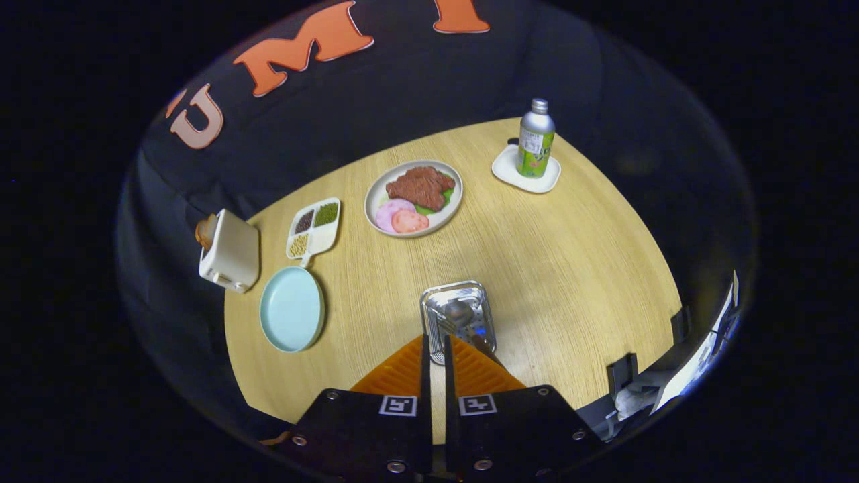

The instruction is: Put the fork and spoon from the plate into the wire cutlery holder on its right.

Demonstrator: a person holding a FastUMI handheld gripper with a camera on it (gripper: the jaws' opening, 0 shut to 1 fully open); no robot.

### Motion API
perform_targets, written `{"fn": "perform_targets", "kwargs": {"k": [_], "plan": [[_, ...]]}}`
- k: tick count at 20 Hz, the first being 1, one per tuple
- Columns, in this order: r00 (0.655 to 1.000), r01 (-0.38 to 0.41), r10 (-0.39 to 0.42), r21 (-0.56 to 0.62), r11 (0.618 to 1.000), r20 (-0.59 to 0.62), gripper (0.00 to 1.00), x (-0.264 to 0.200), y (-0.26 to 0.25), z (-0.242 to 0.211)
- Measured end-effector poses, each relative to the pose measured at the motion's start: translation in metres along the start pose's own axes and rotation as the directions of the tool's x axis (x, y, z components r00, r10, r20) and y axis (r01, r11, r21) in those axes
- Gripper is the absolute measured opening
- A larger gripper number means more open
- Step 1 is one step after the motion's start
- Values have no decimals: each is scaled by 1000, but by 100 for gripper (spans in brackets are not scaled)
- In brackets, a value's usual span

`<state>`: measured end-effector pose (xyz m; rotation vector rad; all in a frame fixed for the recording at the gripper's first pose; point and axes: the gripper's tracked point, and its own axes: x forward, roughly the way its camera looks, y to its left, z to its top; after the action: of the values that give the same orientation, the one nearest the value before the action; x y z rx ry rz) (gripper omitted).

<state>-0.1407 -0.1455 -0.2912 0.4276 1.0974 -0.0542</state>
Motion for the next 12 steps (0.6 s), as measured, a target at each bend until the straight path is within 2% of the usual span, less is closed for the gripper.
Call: {"fn": "perform_targets", "kwargs": {"k": [3,6,9,10,12], "plan": [[978,-51,54,-22,998,203,18,-26,22,52],[944,-62,84,-78,995,318,30,-49,43,85],[866,-71,137,-153,986,480,44,-81,72,129],[831,-70,157,-180,981,534,53,-96,83,142],[769,-30,157,-210,977,620,63,-115,91,163]]}}
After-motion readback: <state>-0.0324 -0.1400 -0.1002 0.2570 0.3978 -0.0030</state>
